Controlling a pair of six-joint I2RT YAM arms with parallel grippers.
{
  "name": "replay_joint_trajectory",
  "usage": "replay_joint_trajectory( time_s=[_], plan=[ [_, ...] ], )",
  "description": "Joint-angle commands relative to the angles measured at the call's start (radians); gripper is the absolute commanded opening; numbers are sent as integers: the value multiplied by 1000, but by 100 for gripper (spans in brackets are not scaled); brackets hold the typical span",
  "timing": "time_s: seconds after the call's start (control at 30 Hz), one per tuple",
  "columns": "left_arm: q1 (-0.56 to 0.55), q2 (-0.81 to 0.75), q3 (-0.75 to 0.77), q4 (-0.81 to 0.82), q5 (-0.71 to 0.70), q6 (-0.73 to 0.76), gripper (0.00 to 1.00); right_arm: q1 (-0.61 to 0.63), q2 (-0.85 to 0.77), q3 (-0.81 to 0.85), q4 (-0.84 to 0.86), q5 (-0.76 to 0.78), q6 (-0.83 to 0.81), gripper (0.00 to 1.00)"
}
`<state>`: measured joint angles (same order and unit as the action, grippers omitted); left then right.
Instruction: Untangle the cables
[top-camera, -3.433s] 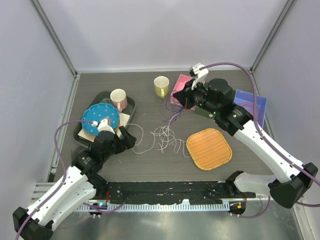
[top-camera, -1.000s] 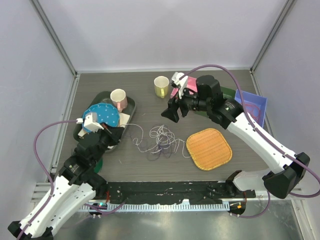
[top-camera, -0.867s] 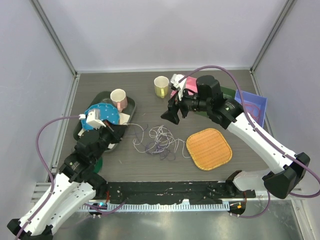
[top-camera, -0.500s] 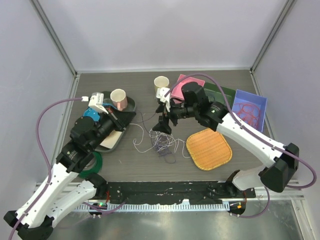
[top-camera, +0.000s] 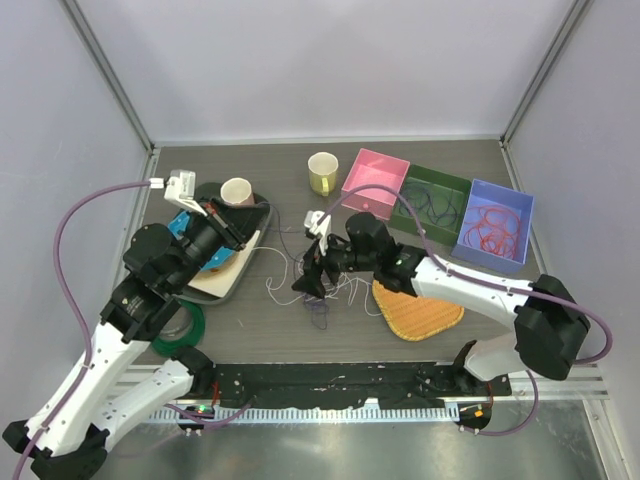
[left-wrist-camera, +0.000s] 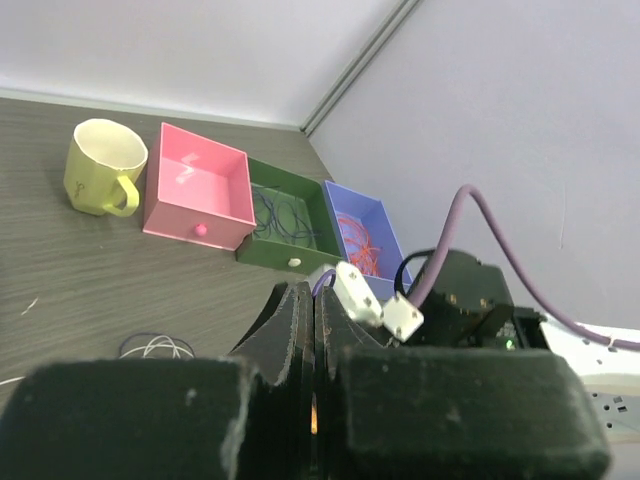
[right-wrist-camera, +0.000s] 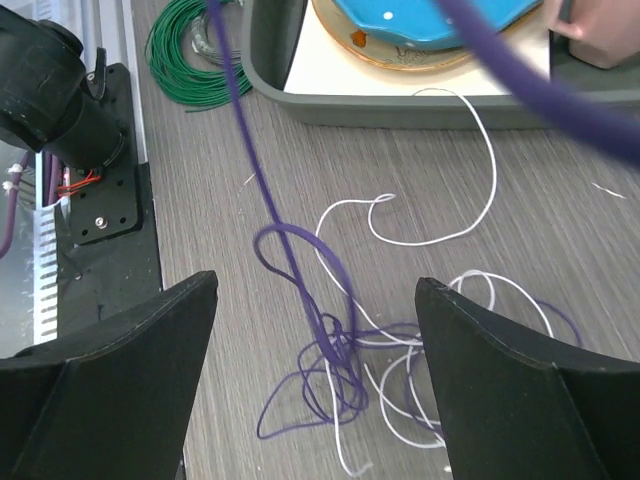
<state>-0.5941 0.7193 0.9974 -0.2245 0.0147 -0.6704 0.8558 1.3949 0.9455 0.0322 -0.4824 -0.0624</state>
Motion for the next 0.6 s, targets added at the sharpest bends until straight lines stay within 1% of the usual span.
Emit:
replay_joint_trajectory(
  time_s=[0.0,0.03,0.07,0.1,0.17,0.2,0.27,0.3,0.37,0.4,0.43,0.47,0.5,0.53,0.57],
  plan=[
    [5,6,17,36,18,22,0,69,18,-79,313,128,45,86],
    [5,6,14,36,8,23,0,75,27,-100,366,136,61,86],
    [5,8,14,33,7,23,0,84,38,-106,389,157,61,84],
    [5,6,14,31,7,25,0,88,47,-112,412,171,90,81],
    [5,3,12,27,7,25,0,94,75,-126,455,206,111,79],
    [5,-4,14,24,7,25,0,95,84,-132,466,229,113,74],
    [5,-15,7,22,8,22,0,97,92,-151,506,249,125,66],
    [5,-21,-11,34,8,17,0,98,89,-158,520,260,133,45],
    [5,-41,-31,47,4,11,0,98,64,-169,551,269,145,21],
    [5,-46,-49,47,-4,9,0,98,52,-169,554,274,151,1],
    [5,-56,-62,45,-5,8,1,100,36,-169,554,303,157,1],
    [5,-66,-77,44,-5,2,5,100,-2,-171,558,320,164,1],
    [5,-75,-115,43,16,-4,15,100,-20,-171,555,332,170,1],
    [5,-84,-140,57,45,-11,57,100,-48,-163,542,365,173,1],
    [5,-105,-167,65,85,-11,78,100,-95,-146,514,387,168,1]
  ],
)
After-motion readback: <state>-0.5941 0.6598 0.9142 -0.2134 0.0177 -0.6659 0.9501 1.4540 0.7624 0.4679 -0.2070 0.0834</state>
